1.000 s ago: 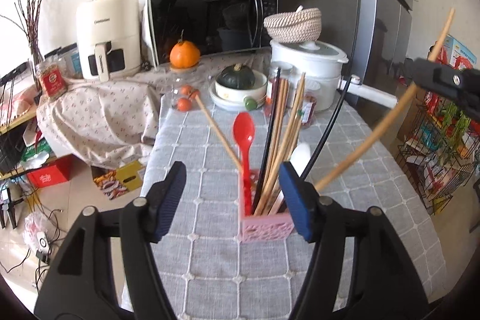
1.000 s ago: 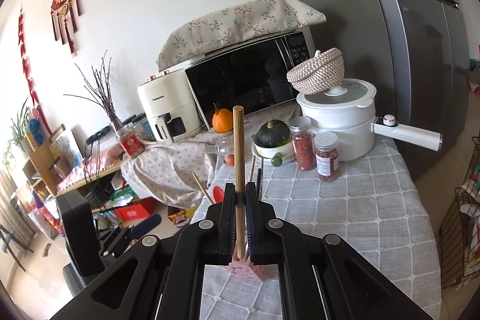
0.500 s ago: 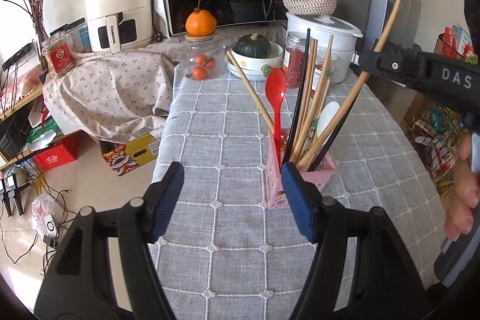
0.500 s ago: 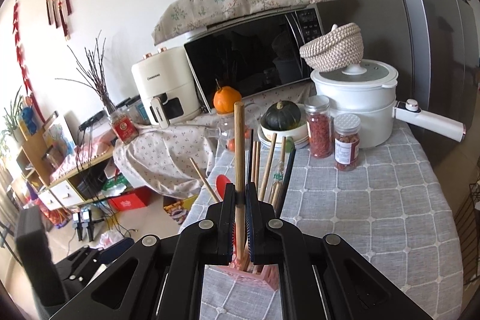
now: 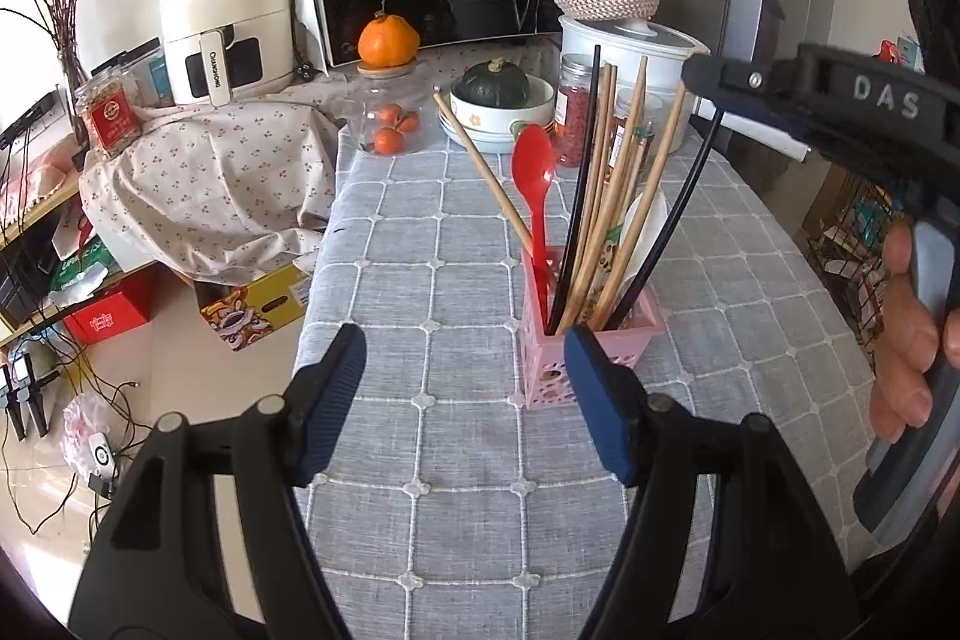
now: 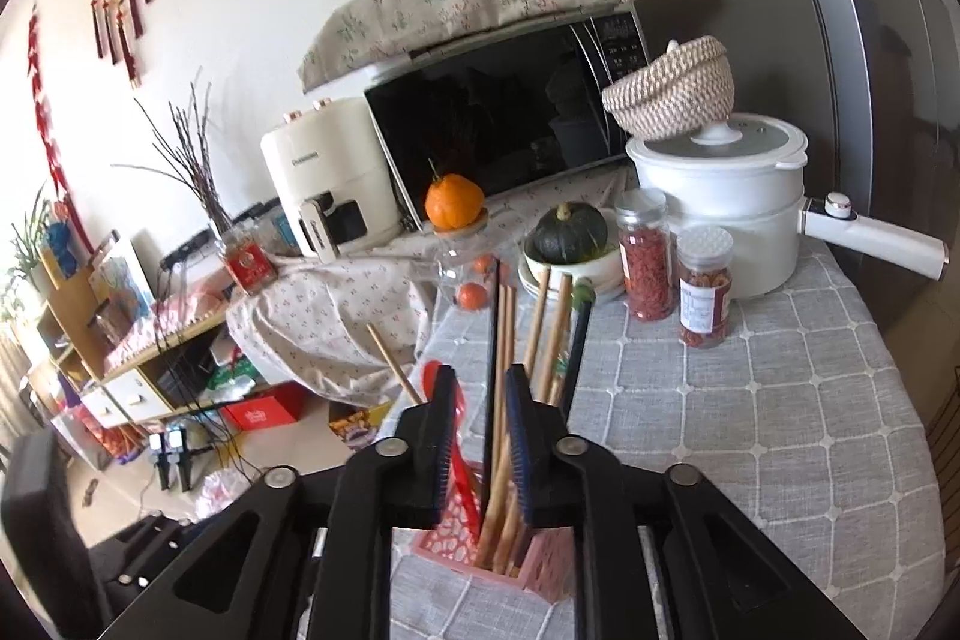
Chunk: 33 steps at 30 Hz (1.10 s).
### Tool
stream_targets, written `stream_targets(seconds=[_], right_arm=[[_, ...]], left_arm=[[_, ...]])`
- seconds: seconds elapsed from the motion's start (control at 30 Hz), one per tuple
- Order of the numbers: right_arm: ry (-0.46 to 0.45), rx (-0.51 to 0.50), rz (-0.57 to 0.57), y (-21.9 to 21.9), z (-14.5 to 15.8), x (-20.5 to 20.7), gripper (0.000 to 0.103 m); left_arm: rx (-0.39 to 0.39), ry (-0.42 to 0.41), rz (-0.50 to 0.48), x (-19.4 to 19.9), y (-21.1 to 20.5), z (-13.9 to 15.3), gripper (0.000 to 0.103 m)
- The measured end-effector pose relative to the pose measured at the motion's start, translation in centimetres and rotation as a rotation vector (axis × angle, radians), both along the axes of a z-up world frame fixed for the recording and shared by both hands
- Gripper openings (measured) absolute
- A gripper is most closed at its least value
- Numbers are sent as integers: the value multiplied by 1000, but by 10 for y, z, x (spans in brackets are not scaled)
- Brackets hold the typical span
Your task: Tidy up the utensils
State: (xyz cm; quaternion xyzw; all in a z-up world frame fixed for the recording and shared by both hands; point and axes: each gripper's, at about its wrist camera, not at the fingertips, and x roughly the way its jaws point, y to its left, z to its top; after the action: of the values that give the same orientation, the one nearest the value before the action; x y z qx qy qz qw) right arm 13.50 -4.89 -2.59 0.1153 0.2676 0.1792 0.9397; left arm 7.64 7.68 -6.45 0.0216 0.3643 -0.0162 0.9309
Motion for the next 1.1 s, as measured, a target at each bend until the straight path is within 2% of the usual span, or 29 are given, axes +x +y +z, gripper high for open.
stream_targets(seconds=[0.07, 0.13, 0.33, 0.4, 0.5, 0.57, 0.67, 0.8, 0.93, 1.1], right_arm=[[-38, 18, 6, -3, 11, -8, 31], [-77, 20, 0, -8, 24, -20, 48], [-118, -35, -21, -23, 49, -51, 68], [-117, -77, -40, -31, 52, -61, 77], [-105, -117, -70, -45, 55, -76, 89], [-81, -132, -93, -56, 53, -85, 96], [-42, -168, -129, -67, 48, -94, 103], [21, -243, -206, -80, 40, -103, 103], [42, -336, -273, -85, 35, -112, 103], [48, -350, -262, -83, 33, -119, 103]], left_arm=[[-5, -4, 1, -1, -1, 1, 75], [-7, -10, 2, -3, -3, 3, 76], [-41, 17, 36, -6, -5, 7, 81], [-53, 30, 54, -9, -6, 10, 82], [-25, 16, 66, -16, -13, 15, 87], [8, 2, 66, -21, -19, 19, 98], [31, -11, 78, -29, -26, 23, 102], [86, -67, 87, -40, -37, 33, 102], [82, -86, 68, -48, -47, 41, 102], [58, -76, 45, -49, -58, 43, 102]])
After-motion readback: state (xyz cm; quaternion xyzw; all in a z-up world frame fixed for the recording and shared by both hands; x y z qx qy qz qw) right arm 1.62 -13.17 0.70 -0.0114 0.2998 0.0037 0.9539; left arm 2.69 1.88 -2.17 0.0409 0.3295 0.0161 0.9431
